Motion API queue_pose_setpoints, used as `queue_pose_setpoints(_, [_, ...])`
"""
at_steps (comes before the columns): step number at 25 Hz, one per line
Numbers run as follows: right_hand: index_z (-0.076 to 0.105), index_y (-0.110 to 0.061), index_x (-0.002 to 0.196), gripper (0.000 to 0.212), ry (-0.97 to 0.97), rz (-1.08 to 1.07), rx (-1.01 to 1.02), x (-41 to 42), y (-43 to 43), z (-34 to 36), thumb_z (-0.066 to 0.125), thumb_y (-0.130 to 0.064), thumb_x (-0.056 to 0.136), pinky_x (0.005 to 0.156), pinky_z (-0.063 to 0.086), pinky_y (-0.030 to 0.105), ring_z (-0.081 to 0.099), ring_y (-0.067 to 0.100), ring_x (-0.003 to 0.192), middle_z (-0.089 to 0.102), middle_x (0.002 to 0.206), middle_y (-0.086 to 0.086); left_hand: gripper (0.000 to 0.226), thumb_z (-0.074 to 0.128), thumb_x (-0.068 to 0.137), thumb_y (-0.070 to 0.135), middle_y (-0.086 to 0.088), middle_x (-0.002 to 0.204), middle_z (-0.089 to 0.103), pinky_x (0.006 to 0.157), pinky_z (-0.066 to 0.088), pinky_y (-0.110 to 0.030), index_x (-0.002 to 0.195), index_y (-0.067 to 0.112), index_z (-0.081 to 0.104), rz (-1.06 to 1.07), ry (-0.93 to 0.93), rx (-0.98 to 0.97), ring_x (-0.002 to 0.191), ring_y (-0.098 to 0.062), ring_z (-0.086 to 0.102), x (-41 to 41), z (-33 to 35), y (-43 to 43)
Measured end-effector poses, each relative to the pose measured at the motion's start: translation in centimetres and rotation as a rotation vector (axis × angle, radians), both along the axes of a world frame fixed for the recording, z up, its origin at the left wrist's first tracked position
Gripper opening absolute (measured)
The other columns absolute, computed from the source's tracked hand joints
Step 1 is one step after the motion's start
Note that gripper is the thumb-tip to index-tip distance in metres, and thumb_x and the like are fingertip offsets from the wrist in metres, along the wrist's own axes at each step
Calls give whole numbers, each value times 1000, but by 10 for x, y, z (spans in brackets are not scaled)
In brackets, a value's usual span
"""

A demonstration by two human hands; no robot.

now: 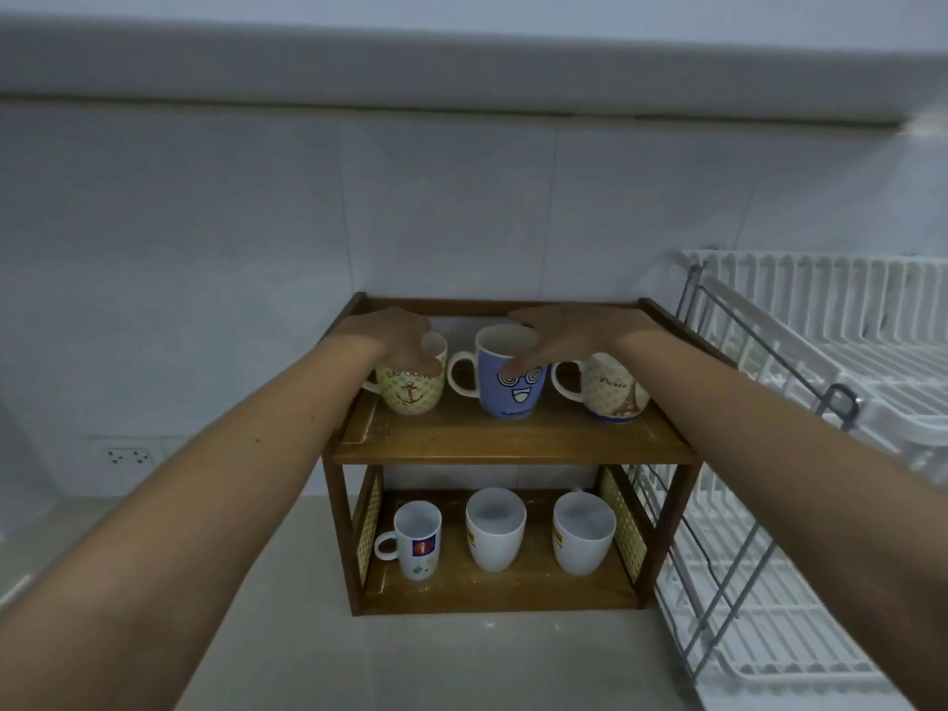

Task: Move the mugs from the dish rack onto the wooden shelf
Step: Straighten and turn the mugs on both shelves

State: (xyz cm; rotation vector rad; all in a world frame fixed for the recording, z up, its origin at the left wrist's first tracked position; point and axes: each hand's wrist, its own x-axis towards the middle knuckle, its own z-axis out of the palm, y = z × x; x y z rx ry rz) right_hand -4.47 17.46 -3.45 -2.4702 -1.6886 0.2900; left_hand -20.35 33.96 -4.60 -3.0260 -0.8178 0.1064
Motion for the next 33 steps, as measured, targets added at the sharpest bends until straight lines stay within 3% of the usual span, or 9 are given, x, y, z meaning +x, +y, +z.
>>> queue_pose_setpoints(6, [32, -23, 144, 99, -274, -268, -354, 42, -49, 16, 65, -72, 66, 106, 38, 43, 40, 27, 132, 37, 151, 4, 99, 51, 76, 73, -4, 159, 24, 113, 29, -42, 152, 22, 12, -105, -110, -223, 142, -27, 29, 21, 1, -31])
queue_pose_setpoints(12, [29, -23, 146, 98, -263, -271, -217, 51, -61, 4, 71, -62, 67, 104, 41, 44, 39, 28, 132, 35, 151, 5, 72, 58, 76, 67, -6, 128, 59, 91, 49, -42, 128, 17, 50, -176, -248, -196, 108, -24, 56, 50, -16, -47])
queue_pose_setpoints(16, [26, -21, 148, 94, -228, -323, -223, 37, -65, 4, 69, -58, 73, 106, 38, 43, 36, 29, 134, 34, 152, 6, 83, 53, 83, 63, -10, 151, 39, 109, 34, -45, 147, 16, 30, -141, -213, -134, 133, -29, 40, 45, -19, -54])
queue_pose_setpoints(19, [45, -19, 134, 62, -334, -330, 231, 0, -77, -19, 60, -48, 81, 93, 47, 41, 50, 29, 120, 55, 132, 9, 67, 52, 90, 48, -7, 151, 38, 110, 30, -40, 147, 19, 31, -381, -484, 17, 137, -25, 37, 12, -40, -73])
queue_pose_setpoints(22, [64, -19, 87, 24, -313, -167, 825, -59, -104, -79, 50, -37, 81, 54, 45, 27, 61, 18, 65, 64, 71, -1, 24, 55, 90, 22, -3, 103, 69, 76, 51, -24, 113, 18, 62, -954, -648, 170, 94, -13, 61, -45, -92, -87])
queue_pose_setpoints(24, [63, -21, 76, 24, -244, -53, 619, -89, -109, -124, 48, -38, 84, 47, 40, 22, 57, 15, 51, 57, 57, -6, 14, 54, 89, 21, -1, 90, 69, 65, 54, -28, 99, 20, 64, -1019, -387, 230, 83, -15, 62, -70, -132, -82])
queue_pose_setpoints(27, [62, -23, 96, 22, -42, -91, 94, -91, -80, -171, 49, -40, 90, 64, 53, 33, 64, 18, 77, 65, 82, -2, 32, 51, 92, 27, -1, 119, 64, 85, 53, -39, 123, 23, 57, -487, -94, 55, 108, -20, 61, -69, -171, -68])
queue_pose_setpoints(31, [35, -20, 140, 83, -106, -347, -281, -66, -11, -203, 34, -76, 79, 102, 35, 48, 41, 35, 128, 47, 141, 14, 74, 56, 86, 51, -10, 141, 48, 95, 47, -41, 146, 17, 29, 12, 150, -54, 122, -30, 52, -42, -204, -44])
queue_pose_setpoints(33, [28, -20, 144, 103, -94, -424, -406, -63, 14, -217, 31, -88, 67, 105, 30, 48, 34, 36, 133, 38, 148, 14, 71, 56, 85, 53, -10, 132, 55, 88, 46, -39, 141, 14, 37, 77, 208, -96, 116, -29, 56, -31, -214, -41])
